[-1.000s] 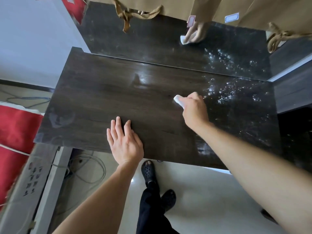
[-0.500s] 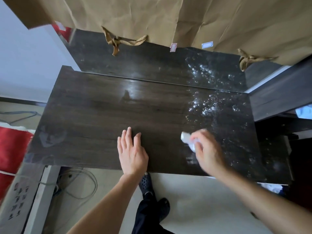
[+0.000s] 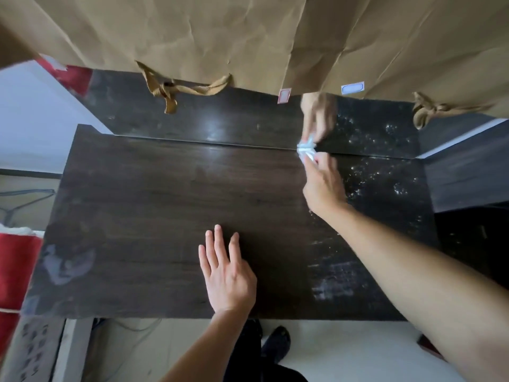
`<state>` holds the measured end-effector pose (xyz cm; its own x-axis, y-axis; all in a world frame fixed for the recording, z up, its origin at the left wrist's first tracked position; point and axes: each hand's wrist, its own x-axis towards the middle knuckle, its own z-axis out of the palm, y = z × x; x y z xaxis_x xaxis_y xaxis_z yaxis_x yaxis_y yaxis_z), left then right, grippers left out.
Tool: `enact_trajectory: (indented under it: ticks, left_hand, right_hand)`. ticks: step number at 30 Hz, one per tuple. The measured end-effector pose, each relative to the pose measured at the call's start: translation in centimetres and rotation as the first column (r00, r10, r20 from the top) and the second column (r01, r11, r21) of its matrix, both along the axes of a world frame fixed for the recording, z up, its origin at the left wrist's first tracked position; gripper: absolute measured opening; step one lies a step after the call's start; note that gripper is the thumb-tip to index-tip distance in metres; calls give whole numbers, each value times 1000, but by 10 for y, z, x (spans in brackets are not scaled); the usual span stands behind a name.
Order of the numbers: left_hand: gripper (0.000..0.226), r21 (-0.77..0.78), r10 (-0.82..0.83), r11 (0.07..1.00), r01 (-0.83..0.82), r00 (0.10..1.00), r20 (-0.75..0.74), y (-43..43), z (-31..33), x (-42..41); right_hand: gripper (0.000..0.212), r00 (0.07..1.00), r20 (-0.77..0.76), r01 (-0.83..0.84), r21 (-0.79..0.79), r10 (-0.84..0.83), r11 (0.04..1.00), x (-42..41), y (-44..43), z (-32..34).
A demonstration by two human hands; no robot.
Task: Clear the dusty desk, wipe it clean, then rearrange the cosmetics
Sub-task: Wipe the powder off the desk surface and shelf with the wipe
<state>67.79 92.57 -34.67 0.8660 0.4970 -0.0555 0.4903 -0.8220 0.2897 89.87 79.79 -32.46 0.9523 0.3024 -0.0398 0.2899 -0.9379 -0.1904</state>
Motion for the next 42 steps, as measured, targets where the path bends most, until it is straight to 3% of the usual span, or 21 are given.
enact_trajectory:
  ticks: [4, 8, 10, 13, 16, 20, 23, 27, 31, 34, 38, 40, 42]
  left_hand:
    - [53, 0, -24, 1000, 24, 999, -33, 1, 2, 3]
    - [54, 7, -28, 1000, 28, 999, -39, 1, 4, 6]
    - [53, 4, -26, 1000, 26, 999, -37, 0, 4, 7]
    - [52, 17, -22, 1000, 22, 1000, -18, -1, 3, 6]
    - [51, 39, -13, 999, 13, 1000, 10, -2, 2, 6]
    - [50, 52, 5, 999, -7, 1000, 28, -4, 0, 7]
    - [50, 70, 9, 998, -10, 1000, 20, -6, -1, 7]
    - [50, 55, 54, 997, -53, 999, -9, -12, 3, 8]
    - [49, 11, 166, 986, -166, 986, 25, -28, 4, -2]
    - [47, 23, 200, 979, -201, 978, 50, -45, 1, -20]
    - [48, 31, 237, 970, -240, 967, 91, -53, 1, -21]
    - [48, 32, 242, 969, -246, 965, 99, -54, 1, -19]
    - [48, 40, 235, 970, -241, 965, 116, -54, 1, -20]
  right_hand:
    - [46, 981, -34, 182, -207, -193, 961, 32, -97, 17]
    - [34, 921, -51, 364, -249, -387, 898, 47, -114, 27]
    - [36, 951, -17, 300, -181, -308, 936, 33, -77, 20]
    - [52, 998, -10, 69, -92, -70, 993, 11, -21, 7]
    - [55, 1000, -4, -13, -91, 13, 996, 18, -28, 7]
    - [45, 996, 22, 91, -155, -89, 984, 33, -100, 7]
    - [39, 979, -47, 186, -177, -197, 966, 51, -147, 15]
    - [36, 926, -157, 347, -9, -344, 938, 66, -150, 26]
    - [31, 996, -34, 83, 144, -79, 986, 44, -116, 10]
    - [33, 986, -46, -144, 247, 160, 958, 15, -109, 3]
    - [28, 812, -216, -450, 360, 543, 817, -44, -134, 12]
    - [28, 822, -198, -431, 395, 534, 811, -27, -132, 19]
    - [30, 936, -89, -290, 355, 341, 889, 15, -113, 18]
